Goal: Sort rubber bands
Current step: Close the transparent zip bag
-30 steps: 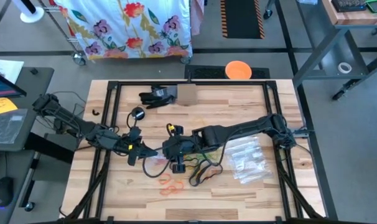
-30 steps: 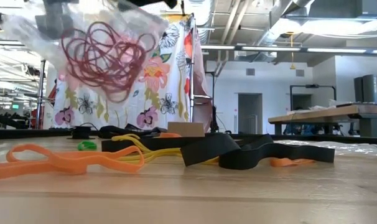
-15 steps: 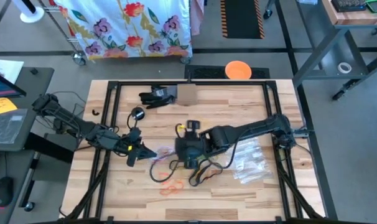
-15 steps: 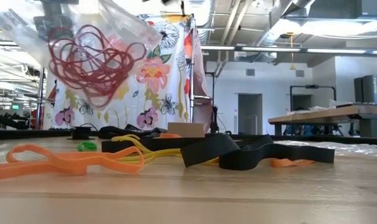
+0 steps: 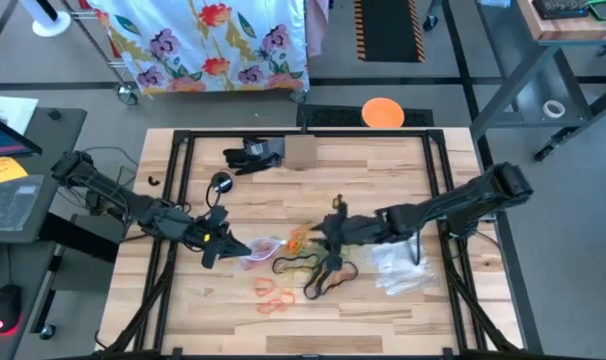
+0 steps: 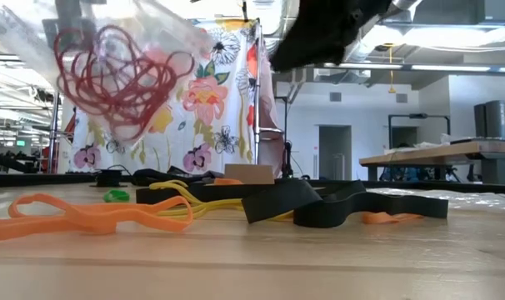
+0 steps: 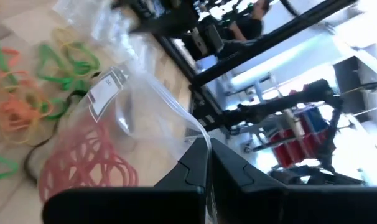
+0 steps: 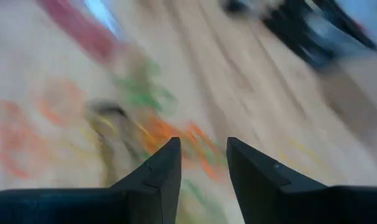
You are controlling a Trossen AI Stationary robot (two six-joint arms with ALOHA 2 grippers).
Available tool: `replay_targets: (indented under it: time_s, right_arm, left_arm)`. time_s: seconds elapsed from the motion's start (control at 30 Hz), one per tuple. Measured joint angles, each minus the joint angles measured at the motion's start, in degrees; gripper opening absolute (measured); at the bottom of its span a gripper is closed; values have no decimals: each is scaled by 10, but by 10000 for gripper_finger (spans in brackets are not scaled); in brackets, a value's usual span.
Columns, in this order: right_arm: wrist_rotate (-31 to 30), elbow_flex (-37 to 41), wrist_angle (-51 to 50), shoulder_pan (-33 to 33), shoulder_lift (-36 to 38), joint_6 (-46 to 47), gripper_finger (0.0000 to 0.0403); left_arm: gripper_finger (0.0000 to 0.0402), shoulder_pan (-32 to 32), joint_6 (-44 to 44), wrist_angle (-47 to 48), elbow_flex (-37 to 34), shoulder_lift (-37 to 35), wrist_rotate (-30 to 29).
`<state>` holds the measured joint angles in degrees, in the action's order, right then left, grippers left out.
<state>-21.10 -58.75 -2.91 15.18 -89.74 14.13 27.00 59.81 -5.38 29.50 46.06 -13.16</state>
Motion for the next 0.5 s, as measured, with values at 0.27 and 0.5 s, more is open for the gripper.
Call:
replay_targets:
  time_s: [0.27,0.5]
  right_arm:
    - [63,121,366,-19,-47,-162,127]
    - [26,94,516,-18,-127,-289,127]
  left_arm:
    - [0,0,8,-77,0,0,14]
    - [0,0,31,-73,0,0,-24]
